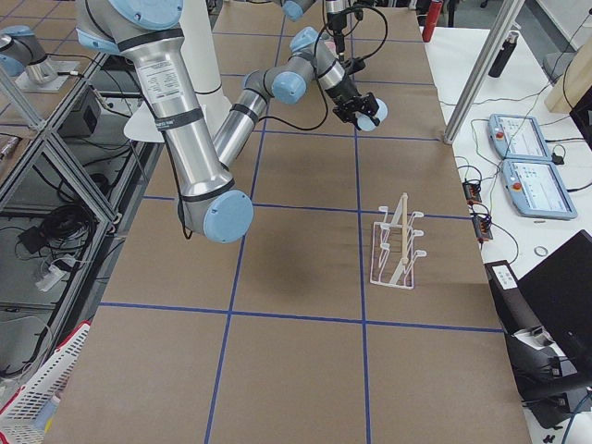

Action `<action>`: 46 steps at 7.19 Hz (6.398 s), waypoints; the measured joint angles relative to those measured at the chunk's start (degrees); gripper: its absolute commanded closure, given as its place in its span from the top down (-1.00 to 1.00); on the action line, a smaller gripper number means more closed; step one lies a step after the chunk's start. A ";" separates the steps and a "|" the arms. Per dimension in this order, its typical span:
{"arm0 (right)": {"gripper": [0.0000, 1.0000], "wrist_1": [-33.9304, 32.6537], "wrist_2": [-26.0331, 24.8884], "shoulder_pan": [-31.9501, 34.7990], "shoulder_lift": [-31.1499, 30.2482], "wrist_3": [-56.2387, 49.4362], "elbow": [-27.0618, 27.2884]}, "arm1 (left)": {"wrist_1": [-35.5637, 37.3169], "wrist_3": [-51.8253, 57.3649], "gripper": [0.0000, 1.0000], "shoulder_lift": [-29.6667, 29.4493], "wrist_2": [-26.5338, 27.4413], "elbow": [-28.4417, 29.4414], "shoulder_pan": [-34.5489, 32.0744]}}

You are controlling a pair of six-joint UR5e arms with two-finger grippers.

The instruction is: Transfer IKEA cup to right arm and place on rack

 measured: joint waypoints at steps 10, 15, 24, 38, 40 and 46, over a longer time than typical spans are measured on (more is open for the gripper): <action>-1.00 -2.28 -19.89 7.85 -18.16 -52.08 -5.81 | 2.92 1.65 1.00 0.14 1.37 -1.87 0.82; -1.00 0.15 -28.58 4.64 -14.10 -64.56 -16.05 | 2.78 1.05 1.00 0.07 1.21 -2.70 0.84; -1.00 5.96 -32.30 1.80 -13.76 -59.97 -24.53 | 2.69 1.03 1.00 0.07 1.10 -2.72 1.12; -0.39 8.84 -33.31 0.27 -13.37 -60.08 -29.31 | 2.61 0.94 1.00 0.01 1.19 -2.70 1.41; -0.31 8.87 -33.38 0.26 -13.42 -60.10 -29.31 | 2.61 0.95 1.00 -0.02 1.19 -2.70 1.41; 0.31 8.81 -34.04 -0.23 -13.47 -60.33 -30.37 | 2.61 0.94 1.00 -0.02 1.19 -2.85 1.41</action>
